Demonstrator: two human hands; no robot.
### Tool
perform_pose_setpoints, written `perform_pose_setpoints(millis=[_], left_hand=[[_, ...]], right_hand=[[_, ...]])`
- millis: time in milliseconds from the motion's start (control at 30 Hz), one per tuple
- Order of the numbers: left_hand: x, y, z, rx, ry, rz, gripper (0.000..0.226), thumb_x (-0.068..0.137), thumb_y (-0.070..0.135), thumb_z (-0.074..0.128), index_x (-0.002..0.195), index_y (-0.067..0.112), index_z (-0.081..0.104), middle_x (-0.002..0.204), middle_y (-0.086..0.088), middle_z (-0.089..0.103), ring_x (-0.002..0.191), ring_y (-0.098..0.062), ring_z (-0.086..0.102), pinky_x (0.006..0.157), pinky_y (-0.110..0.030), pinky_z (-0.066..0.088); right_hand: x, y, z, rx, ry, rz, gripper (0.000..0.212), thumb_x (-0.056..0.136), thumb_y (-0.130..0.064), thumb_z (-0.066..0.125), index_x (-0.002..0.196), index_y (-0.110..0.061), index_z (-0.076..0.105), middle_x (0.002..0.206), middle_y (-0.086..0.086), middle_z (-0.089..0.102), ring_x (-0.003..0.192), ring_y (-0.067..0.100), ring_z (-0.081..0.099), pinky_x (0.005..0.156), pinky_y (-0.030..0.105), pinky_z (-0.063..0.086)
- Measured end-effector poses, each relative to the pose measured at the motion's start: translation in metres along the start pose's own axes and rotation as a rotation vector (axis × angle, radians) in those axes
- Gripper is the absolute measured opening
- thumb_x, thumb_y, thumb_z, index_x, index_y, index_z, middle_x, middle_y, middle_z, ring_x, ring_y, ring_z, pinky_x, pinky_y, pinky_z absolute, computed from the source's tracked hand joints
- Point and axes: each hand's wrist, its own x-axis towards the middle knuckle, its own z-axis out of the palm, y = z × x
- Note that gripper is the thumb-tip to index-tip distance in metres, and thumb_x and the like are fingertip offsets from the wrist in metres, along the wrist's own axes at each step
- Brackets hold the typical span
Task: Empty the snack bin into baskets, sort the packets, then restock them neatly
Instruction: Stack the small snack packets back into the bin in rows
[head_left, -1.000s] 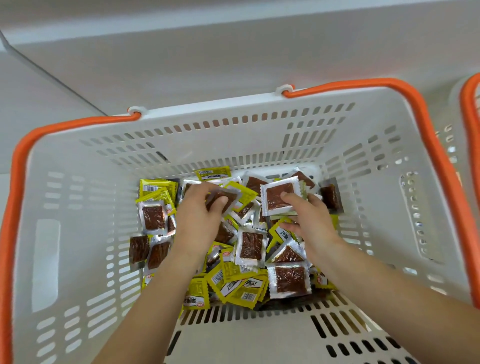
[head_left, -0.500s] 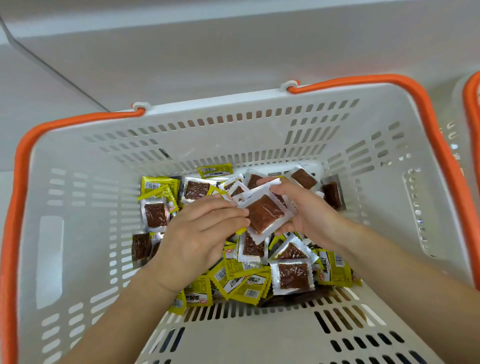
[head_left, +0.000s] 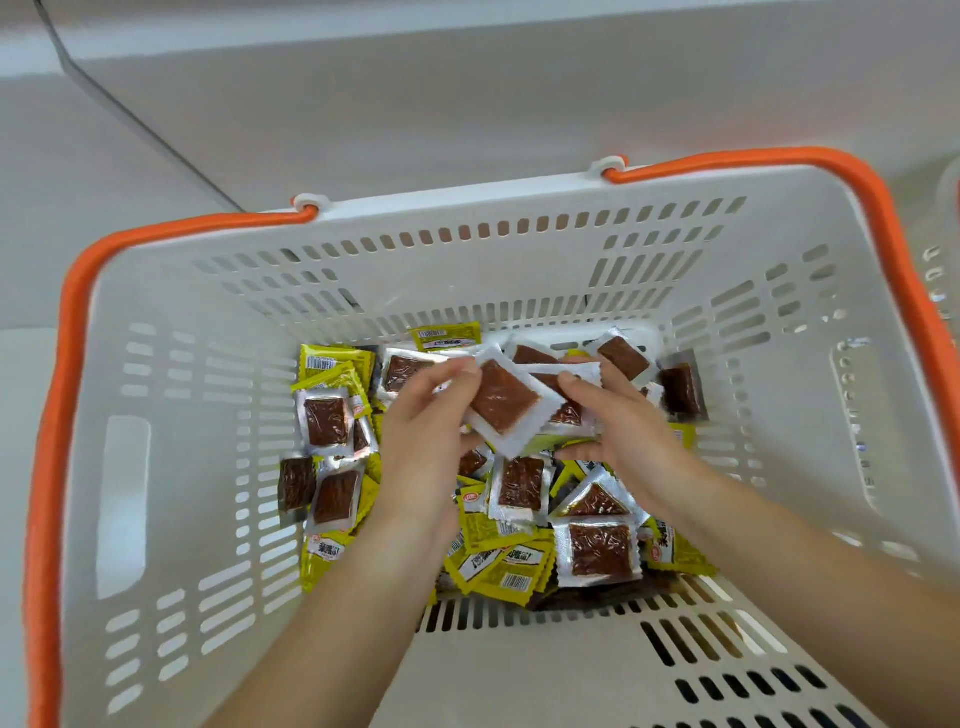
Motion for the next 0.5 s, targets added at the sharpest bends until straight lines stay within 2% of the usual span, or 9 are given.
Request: perform_pose_setpoints(millis=[67, 133, 233, 300, 400, 433, 500], left_hand=[[0.0, -0.014, 0.008, 0.068, 0.094, 0.06, 0.006, 0.09, 0.022, 0.064, 0.09, 0.016, 0.066, 0.079, 0.001, 0.066, 0.066, -0.004, 0.061, 0.072, -0.032, 0.052], [0.002, -0.025, 0.012, 0.113, 0.154, 0.147, 0.011, 0.09, 0.024, 0.063, 0.085, 0.015, 0.059, 0.075, -0.001, 0.062, 0.06, -0.002, 0.057, 0.065, -0.022, 0.048], [0.002, -0.03, 0.015, 0.172, 0.211, 0.283, 0.014, 0.091, 0.027, 0.062, 0.087, 0.016, 0.055, 0.081, -0.005, 0.061, 0.07, -0.01, 0.057, 0.066, -0.02, 0.046], [0.003, -0.028, 0.016, 0.195, 0.254, 0.351, 0.013, 0.092, 0.029, 0.06, 0.095, 0.019, 0.052, 0.089, -0.005, 0.061, 0.079, -0.014, 0.058, 0.072, -0.025, 0.046], [-0.002, -0.025, 0.02, 0.285, 0.239, 0.392, 0.031, 0.095, 0.035, 0.054, 0.121, 0.022, 0.047, 0.09, -0.001, 0.059, 0.075, -0.006, 0.056, 0.07, -0.024, 0.046], [-0.006, -0.022, 0.021, 0.336, 0.221, 0.4, 0.037, 0.095, 0.037, 0.052, 0.128, 0.021, 0.045, 0.092, 0.001, 0.057, 0.077, -0.003, 0.055, 0.072, -0.023, 0.046], [-0.014, -0.015, 0.02, 0.414, 0.155, 0.4, 0.046, 0.095, 0.04, 0.05, 0.136, 0.021, 0.044, 0.11, 0.005, 0.053, 0.092, 0.001, 0.052, 0.084, -0.022, 0.044]], right_hand=[[-0.001, 0.003, 0.002, 0.051, -0.034, -0.016, 0.067, 0.093, -0.029, 0.057, 0.15, -0.021, 0.023, 0.154, -0.001, 0.029, 0.134, 0.02, 0.04, 0.06, 0.031, 0.056], [-0.001, 0.006, 0.003, 0.089, -0.069, -0.04, 0.058, 0.094, -0.028, 0.055, 0.147, -0.019, 0.033, 0.152, 0.003, 0.034, 0.134, 0.023, 0.041, 0.058, 0.03, 0.055], [-0.004, 0.006, 0.006, 0.117, -0.083, -0.066, 0.049, 0.097, -0.024, 0.049, 0.144, -0.02, 0.037, 0.151, 0.003, 0.035, 0.136, 0.025, 0.038, 0.057, 0.03, 0.056], [-0.009, 0.004, 0.01, 0.121, -0.095, -0.064, 0.054, 0.097, -0.03, 0.051, 0.147, -0.019, 0.033, 0.152, 0.005, 0.034, 0.134, 0.028, 0.04, 0.058, 0.031, 0.057], [-0.021, -0.001, 0.018, 0.106, -0.135, -0.105, 0.044, 0.095, -0.039, 0.053, 0.135, -0.022, 0.046, 0.14, 0.008, 0.05, 0.119, 0.027, 0.055, 0.061, 0.033, 0.058], [-0.027, -0.004, 0.02, 0.088, -0.155, -0.128, 0.047, 0.091, -0.042, 0.056, 0.132, -0.023, 0.048, 0.134, 0.005, 0.055, 0.115, 0.024, 0.059, 0.064, 0.034, 0.058], [-0.043, -0.012, 0.023, 0.032, -0.192, -0.187, 0.043, 0.083, -0.038, 0.061, 0.123, -0.028, 0.051, 0.117, -0.004, 0.067, 0.104, 0.016, 0.066, 0.074, 0.037, 0.059]])
